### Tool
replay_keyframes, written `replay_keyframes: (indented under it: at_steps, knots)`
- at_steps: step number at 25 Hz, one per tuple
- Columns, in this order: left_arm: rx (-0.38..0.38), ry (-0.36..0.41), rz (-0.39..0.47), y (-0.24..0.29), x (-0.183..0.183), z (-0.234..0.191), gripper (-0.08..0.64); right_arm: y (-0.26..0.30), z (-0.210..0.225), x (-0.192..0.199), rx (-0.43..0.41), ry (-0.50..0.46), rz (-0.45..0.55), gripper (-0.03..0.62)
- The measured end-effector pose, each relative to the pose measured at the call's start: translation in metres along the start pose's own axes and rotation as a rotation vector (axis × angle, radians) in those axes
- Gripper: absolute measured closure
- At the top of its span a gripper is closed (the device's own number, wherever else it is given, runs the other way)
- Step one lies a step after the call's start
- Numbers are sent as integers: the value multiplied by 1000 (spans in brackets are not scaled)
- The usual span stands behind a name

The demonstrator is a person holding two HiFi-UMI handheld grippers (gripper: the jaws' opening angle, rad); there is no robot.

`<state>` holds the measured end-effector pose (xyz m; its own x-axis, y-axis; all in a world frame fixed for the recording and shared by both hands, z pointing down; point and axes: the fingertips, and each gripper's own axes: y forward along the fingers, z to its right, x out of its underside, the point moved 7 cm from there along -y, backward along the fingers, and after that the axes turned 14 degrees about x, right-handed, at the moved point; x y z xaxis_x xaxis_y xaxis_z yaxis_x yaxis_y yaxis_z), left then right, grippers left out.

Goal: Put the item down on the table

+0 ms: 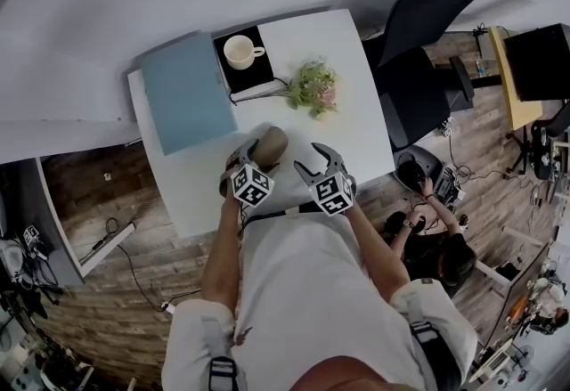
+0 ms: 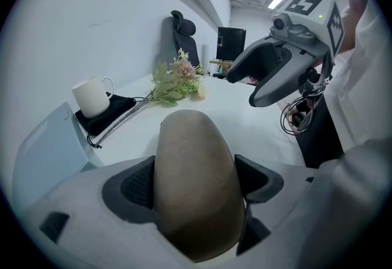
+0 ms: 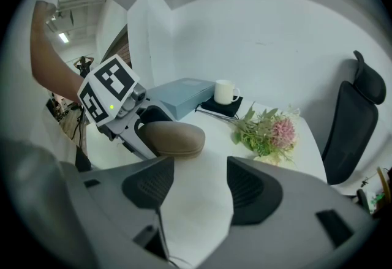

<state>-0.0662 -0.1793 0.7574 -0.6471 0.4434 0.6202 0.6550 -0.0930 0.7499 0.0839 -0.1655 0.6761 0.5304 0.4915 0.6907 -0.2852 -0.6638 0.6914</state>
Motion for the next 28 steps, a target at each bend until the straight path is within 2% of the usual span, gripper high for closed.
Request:
replay_keyframes:
  at_steps: [7,12,17,28]
  knots:
    - [8,0,3,3,0,-1,155,2,0,2,-3,0,-6,319]
    - [19,-34,27,3,1,-3,148,2,-1,1,-6,-3,-7,319]
    - [8,-41,14,7,3,-5,137,3,-1,1,-4,-3,-12,319]
    - [6,-68,44,7,4,-3,83,1,0,3,3,-2,-12,318]
